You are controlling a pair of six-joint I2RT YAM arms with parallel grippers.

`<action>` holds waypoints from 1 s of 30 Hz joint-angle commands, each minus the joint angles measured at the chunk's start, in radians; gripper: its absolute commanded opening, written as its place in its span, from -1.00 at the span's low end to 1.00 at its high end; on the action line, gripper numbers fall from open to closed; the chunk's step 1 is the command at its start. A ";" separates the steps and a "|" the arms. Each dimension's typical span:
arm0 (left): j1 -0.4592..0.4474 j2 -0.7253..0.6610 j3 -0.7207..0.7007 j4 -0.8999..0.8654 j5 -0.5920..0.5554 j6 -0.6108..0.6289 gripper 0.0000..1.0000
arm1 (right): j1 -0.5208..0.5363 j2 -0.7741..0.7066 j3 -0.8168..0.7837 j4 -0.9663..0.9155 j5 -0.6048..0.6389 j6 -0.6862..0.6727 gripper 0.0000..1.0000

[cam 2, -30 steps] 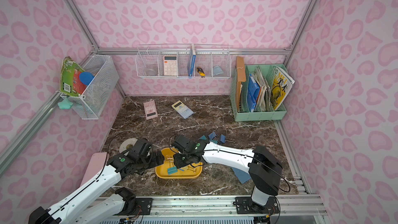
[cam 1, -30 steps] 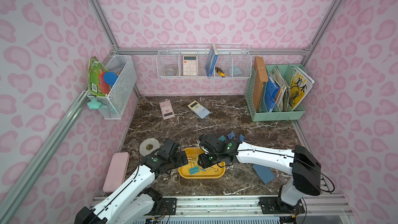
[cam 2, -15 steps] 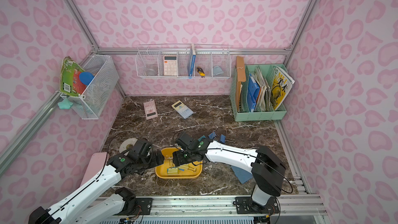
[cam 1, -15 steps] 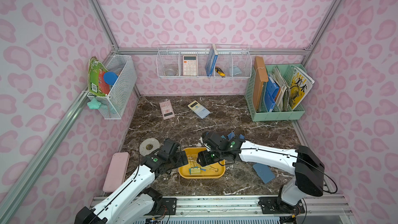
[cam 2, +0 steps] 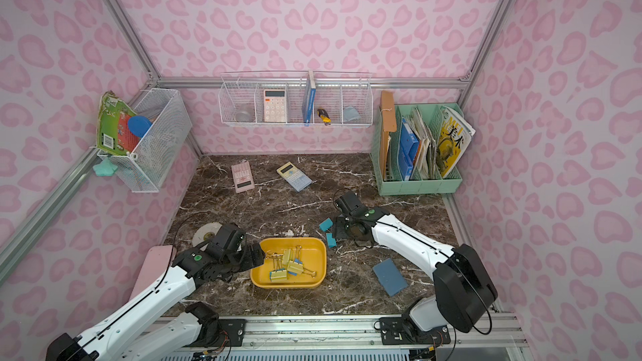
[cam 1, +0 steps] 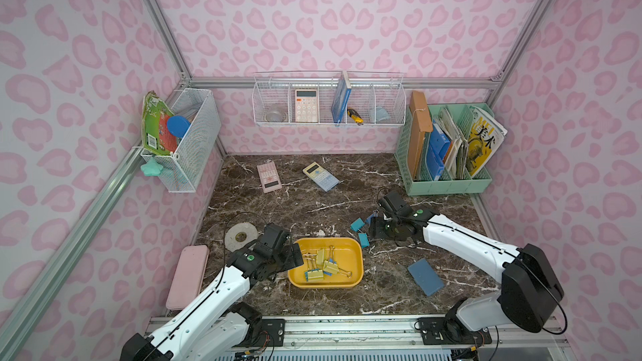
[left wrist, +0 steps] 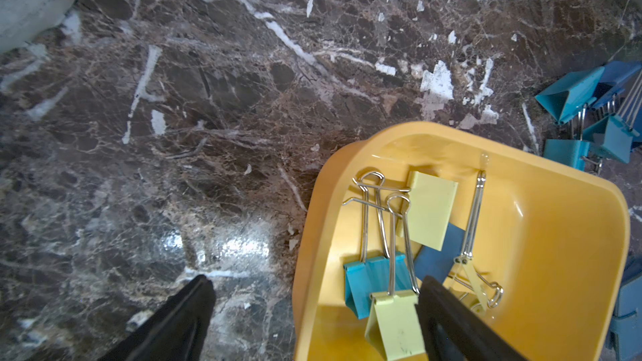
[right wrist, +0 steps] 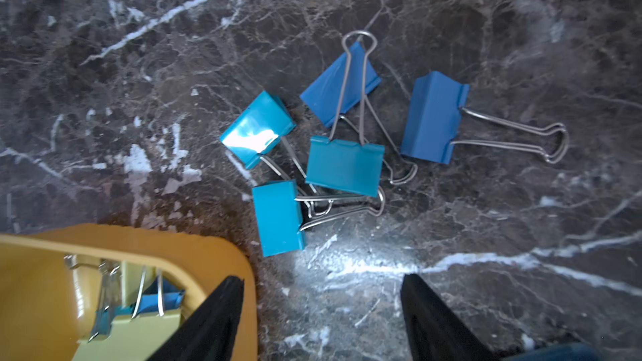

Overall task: Put the binder clips in the storage box
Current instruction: Pick up the binder clip at the center of the board.

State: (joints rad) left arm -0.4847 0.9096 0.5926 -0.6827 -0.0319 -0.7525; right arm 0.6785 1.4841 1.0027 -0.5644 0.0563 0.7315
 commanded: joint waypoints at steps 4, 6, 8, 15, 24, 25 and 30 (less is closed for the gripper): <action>0.001 0.007 0.007 -0.005 -0.003 0.008 0.90 | -0.052 0.082 -0.001 0.070 -0.007 -0.039 0.51; 0.000 0.006 0.009 -0.005 -0.002 0.008 0.90 | -0.061 0.124 0.013 0.077 -0.016 -0.046 0.51; 0.000 0.006 0.009 -0.006 -0.003 0.008 0.90 | -0.061 0.157 0.027 0.087 -0.024 -0.050 0.51; 0.000 0.008 0.007 -0.002 0.001 0.010 0.90 | -0.060 0.229 0.079 0.105 -0.029 -0.034 0.51; 0.000 -0.001 0.005 0.000 0.001 0.008 0.90 | -0.060 0.274 0.075 0.099 -0.001 -0.033 0.51; 0.000 -0.001 0.005 0.000 0.000 0.008 0.90 | -0.061 0.274 0.071 0.104 -0.004 -0.032 0.51; 0.000 0.001 0.004 0.000 0.001 0.010 0.90 | -0.060 0.290 0.078 0.112 0.004 -0.029 0.50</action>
State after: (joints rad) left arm -0.4854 0.9100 0.5926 -0.6827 -0.0315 -0.7525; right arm 0.6178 1.7691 1.0748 -0.4610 0.0448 0.7010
